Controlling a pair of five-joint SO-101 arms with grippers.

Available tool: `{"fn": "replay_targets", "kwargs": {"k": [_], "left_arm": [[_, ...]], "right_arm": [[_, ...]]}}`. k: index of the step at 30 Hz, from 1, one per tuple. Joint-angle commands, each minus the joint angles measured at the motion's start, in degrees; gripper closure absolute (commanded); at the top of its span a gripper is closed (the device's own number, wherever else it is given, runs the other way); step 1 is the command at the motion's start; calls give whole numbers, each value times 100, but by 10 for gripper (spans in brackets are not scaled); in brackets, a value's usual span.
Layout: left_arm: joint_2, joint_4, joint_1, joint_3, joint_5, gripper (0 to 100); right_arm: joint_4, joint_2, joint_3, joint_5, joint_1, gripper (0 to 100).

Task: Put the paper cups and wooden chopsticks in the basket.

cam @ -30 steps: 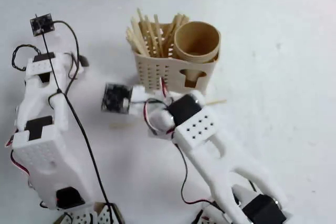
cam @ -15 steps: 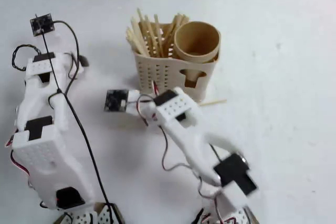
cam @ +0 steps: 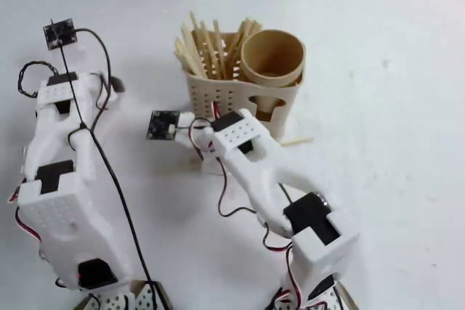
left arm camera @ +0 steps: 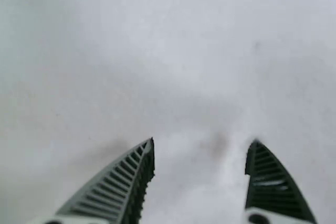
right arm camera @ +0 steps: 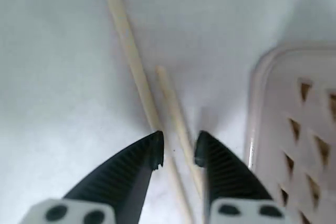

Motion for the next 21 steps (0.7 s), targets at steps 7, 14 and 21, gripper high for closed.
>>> {"fn": "replay_targets", "kwargs": {"k": [7, 14, 21], "left_arm": [[-13, -9, 57, -237, -70, 725], [-22, -9, 57, -237, -70, 725], [-22, 0, 57, -237, -70, 725]], "right_arm": [[233, 119, -62, -642, 4, 981], [523, 119, -246, -888, 13, 977], [549, 171, -404, -747, 40, 830]]}}
